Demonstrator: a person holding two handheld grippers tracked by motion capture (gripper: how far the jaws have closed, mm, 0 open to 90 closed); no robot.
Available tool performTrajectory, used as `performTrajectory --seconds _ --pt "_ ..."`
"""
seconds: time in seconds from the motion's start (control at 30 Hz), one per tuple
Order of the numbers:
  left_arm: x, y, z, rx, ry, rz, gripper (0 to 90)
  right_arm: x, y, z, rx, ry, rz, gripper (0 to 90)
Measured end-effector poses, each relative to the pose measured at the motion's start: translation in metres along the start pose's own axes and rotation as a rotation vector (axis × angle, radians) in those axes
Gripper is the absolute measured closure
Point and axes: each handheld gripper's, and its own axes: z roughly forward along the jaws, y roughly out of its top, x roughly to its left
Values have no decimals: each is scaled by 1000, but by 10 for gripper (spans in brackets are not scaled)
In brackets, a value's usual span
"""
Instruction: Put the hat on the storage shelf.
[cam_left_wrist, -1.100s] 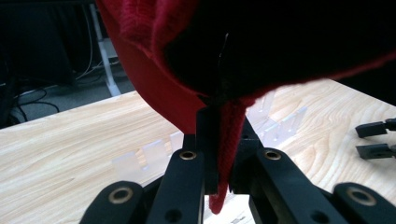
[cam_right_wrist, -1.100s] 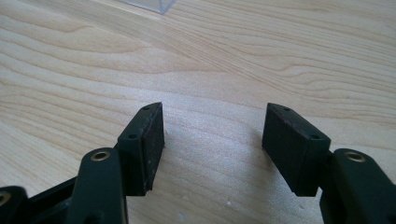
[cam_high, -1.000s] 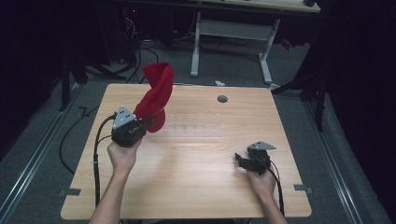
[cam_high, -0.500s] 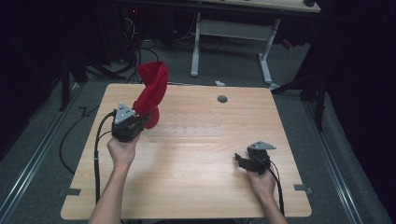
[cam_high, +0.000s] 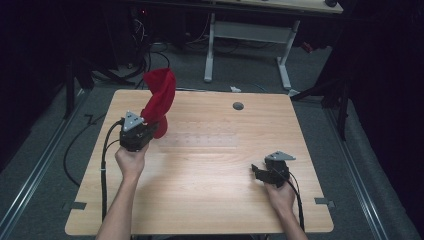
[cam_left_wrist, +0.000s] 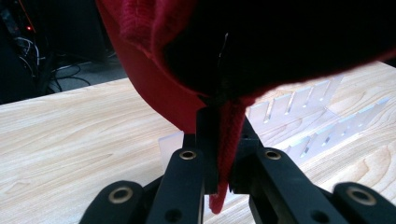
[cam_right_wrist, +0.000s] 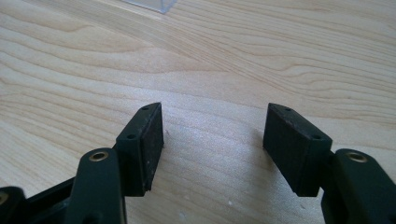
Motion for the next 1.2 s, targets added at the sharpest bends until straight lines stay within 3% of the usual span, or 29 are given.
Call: performTrajectory --seconds 0.9,1.03,1.2 --pt "-3 -11 4 -14 13 -14 854 0 0 0 0 2 0 380" --pt "4 -25 6 32 31 -12 854 0 0 0 1 1 0 380" --pt "5 -28 5 20 29 -30 853 0 0 0 1 2 -1 379"
